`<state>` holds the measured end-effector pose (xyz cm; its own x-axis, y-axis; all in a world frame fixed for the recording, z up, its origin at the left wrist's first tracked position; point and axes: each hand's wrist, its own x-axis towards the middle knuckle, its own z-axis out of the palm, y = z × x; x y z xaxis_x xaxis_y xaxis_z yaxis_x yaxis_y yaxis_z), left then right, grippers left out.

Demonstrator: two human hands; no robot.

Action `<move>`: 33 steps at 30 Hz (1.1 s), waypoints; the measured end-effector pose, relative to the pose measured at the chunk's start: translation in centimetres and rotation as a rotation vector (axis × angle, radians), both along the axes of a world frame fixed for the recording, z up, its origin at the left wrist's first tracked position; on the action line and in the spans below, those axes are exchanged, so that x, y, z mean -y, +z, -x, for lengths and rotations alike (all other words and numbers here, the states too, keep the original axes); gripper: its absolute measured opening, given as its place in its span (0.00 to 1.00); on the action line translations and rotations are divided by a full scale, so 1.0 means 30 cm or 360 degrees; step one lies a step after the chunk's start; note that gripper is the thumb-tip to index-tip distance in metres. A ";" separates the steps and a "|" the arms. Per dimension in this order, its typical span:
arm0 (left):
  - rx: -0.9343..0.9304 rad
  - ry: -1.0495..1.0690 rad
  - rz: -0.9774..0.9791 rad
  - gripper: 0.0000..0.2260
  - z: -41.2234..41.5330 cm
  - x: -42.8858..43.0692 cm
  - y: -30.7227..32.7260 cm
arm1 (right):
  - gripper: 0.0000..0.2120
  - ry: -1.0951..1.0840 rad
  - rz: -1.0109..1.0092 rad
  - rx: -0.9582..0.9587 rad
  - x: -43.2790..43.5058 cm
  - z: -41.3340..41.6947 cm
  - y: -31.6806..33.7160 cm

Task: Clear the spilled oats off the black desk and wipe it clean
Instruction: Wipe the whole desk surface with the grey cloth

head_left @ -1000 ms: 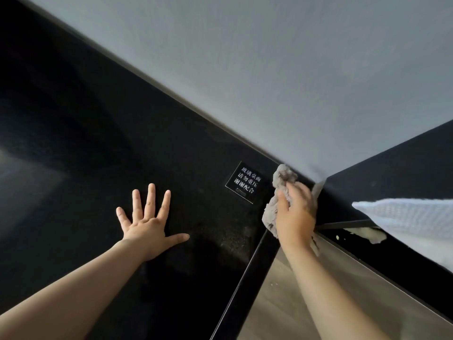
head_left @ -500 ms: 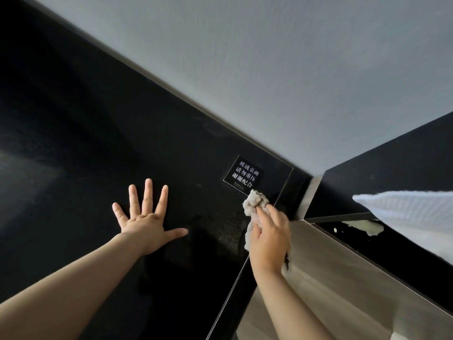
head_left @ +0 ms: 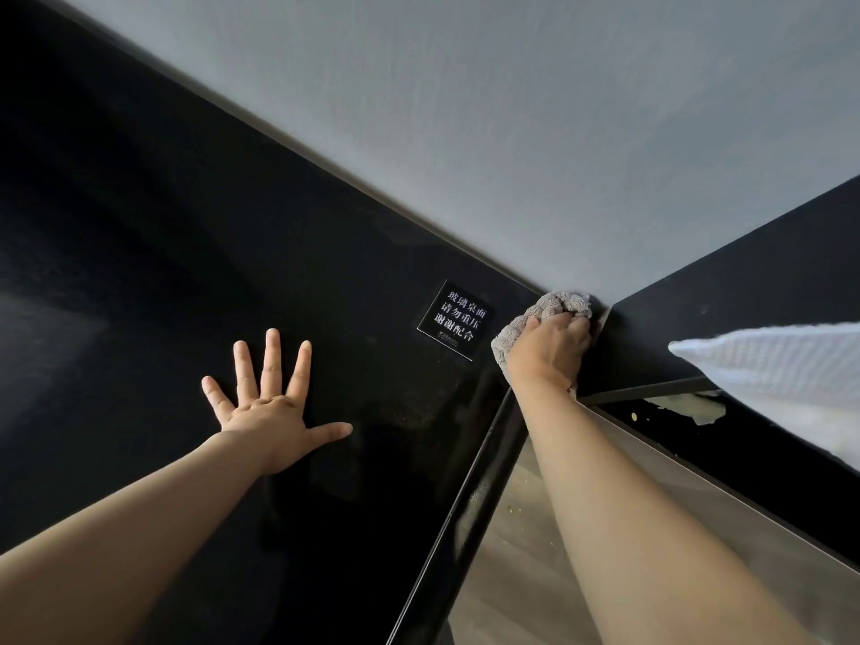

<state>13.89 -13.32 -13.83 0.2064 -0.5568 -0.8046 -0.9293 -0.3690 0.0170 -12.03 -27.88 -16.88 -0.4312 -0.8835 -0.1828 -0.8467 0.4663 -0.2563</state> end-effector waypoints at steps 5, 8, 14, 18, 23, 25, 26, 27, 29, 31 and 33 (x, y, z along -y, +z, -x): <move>-0.0012 -0.0012 -0.0006 0.49 0.000 0.001 -0.010 | 0.23 0.0333 -0.0074 -0.0154 -0.193 -0.010 0.003; -0.0012 -0.0010 -0.0017 0.49 -0.005 -0.006 -0.010 | 0.22 0.0418 -0.0074 -0.0095 -0.370 -0.027 0.032; -0.0012 -0.0004 -0.0004 0.50 -0.015 0.003 -0.003 | 0.11 0.0286 -0.0103 0.0271 -0.479 0.022 0.115; -0.0015 -0.0010 -0.0022 0.50 -0.012 -0.002 0.001 | 0.19 0.0374 0.0163 0.0262 -0.388 -0.002 0.169; -0.0021 -0.0008 0.0011 0.50 -0.004 0.014 0.014 | 0.25 0.0540 -0.0032 -0.0071 -0.273 -0.059 0.077; -0.0024 -0.0019 0.0016 0.50 0.000 0.011 0.013 | 0.25 0.0571 -0.0001 -0.0106 -0.292 -0.074 0.043; -0.0025 -0.0026 0.0025 0.50 0.004 0.014 0.012 | 0.23 0.0602 0.0075 -0.0111 -0.303 -0.080 0.036; -0.0028 -0.0030 0.0040 0.50 0.009 0.020 0.012 | 0.20 0.0627 0.0162 -0.0124 -0.315 -0.083 0.030; -0.0038 -0.0033 0.0062 0.49 0.016 0.033 0.009 | 0.15 0.0603 0.0311 -0.0087 -0.352 -0.081 0.012; -0.0038 -0.0024 0.0043 0.49 0.020 0.032 0.006 | 0.13 0.0608 0.0348 0.0031 -0.446 -0.094 -0.002; -0.0038 -0.0017 0.0020 0.49 0.018 0.020 0.003 | 0.12 0.0693 0.0340 0.0136 -0.569 -0.114 -0.010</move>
